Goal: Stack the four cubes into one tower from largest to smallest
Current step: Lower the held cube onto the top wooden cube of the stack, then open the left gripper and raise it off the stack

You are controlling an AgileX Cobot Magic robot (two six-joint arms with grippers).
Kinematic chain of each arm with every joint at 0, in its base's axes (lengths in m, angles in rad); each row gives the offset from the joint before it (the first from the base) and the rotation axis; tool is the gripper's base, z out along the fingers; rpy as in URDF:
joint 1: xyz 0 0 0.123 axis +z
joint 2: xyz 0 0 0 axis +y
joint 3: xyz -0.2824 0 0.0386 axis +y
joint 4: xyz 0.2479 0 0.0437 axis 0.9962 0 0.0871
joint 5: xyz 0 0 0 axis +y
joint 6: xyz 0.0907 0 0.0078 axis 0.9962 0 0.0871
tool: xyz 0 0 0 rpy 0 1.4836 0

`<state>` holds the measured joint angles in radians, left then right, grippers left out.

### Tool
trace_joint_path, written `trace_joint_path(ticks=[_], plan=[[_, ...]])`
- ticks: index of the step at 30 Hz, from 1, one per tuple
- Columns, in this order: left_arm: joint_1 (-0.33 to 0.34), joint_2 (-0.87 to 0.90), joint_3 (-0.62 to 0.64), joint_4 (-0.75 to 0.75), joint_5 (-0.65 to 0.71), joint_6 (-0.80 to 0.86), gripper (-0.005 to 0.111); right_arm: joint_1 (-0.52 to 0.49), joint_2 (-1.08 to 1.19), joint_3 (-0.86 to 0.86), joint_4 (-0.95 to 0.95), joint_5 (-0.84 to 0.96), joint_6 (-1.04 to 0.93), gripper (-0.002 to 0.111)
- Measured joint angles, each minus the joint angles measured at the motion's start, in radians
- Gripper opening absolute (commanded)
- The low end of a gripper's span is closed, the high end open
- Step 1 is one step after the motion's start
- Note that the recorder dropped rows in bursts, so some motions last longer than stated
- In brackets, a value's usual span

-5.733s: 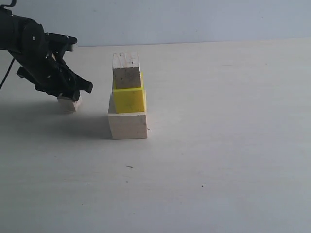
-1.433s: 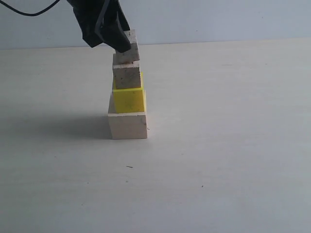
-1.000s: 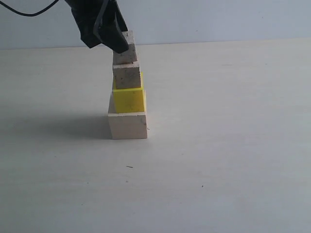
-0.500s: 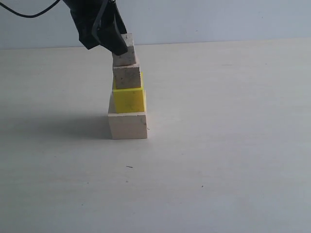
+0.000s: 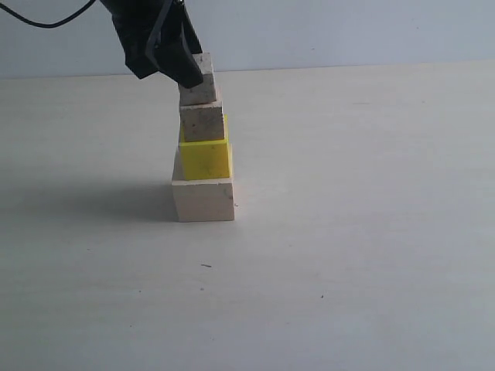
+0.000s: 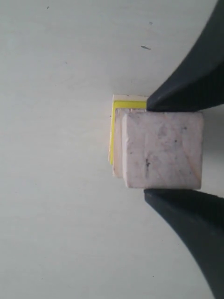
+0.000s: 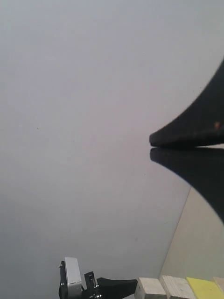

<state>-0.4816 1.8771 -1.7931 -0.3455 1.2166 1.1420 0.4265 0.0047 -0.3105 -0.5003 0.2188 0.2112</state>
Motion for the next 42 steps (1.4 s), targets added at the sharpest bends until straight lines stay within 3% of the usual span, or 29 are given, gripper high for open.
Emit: trace_joint_path(ticks=[11, 13, 19, 22, 42], plan=[[0.000, 0.000, 0.000, 0.000, 0.000, 0.001, 0.001, 0.000, 0.000, 0.000, 0.000, 0.000, 0.000, 0.000], [0.000, 0.000, 0.000, 0.000, 0.000, 0.001, 0.008, 0.000, 0.000, 0.000, 0.000, 0.000, 0.000, 0.000], [0.000, 0.000, 0.000, 0.000, 0.000, 0.001, 0.044, 0.000, 0.000, 0.000, 0.000, 0.000, 0.000, 0.000], [0.000, 0.000, 0.000, 0.000, 0.000, 0.001, 0.053, 0.000, 0.000, 0.000, 0.000, 0.000, 0.000, 0.000], [0.000, 0.000, 0.000, 0.026, -0.002, 0.001, 0.053, 0.000, 0.000, 0.000, 0.000, 0.000, 0.000, 0.000]])
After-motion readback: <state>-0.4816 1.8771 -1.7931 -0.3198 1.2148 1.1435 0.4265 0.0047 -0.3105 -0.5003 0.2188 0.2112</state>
